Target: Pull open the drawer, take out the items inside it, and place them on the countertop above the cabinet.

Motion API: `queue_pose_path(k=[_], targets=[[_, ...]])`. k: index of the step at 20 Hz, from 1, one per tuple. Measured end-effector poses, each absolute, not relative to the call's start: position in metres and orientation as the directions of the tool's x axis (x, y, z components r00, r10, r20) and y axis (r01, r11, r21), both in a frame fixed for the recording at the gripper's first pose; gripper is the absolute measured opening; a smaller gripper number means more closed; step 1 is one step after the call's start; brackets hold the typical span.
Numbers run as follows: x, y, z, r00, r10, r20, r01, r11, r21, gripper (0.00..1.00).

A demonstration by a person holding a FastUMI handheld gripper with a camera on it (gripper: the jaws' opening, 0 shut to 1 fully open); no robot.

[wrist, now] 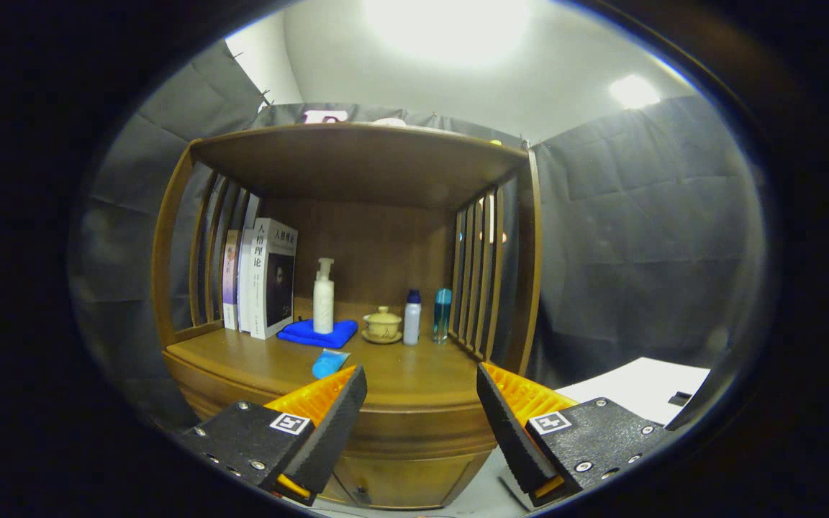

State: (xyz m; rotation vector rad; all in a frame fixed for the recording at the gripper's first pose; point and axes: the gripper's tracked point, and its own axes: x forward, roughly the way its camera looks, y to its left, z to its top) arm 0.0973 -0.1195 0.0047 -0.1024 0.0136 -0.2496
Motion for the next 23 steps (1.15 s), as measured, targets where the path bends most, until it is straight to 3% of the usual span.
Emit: queue_pose_path(k=[2, 6, 9, 15, 19, 23], targets=[[0.098, -0.122, 0.025, 0.966, -0.258, 0.007, 0.257, 0.961, -0.107, 0.95], [0.106, -0.090, 0.054, 0.992, -0.123, -0.018, 0.122, 0.989, -0.078, 0.95], [0.109, -0.098, 0.059, 0.986, -0.156, -0.056, 0.148, 0.982, -0.118, 0.95], [0.105, -0.117, 0.075, 0.986, -0.168, -0.018, 0.169, 0.977, 0.131, 0.95], [0.102, -0.135, 0.084, 0.969, -0.246, 0.020, 0.244, 0.968, 0.056, 0.94], [0.104, -0.099, 0.078, 0.982, -0.186, 0.000, 0.186, 0.982, 0.032, 0.94]])
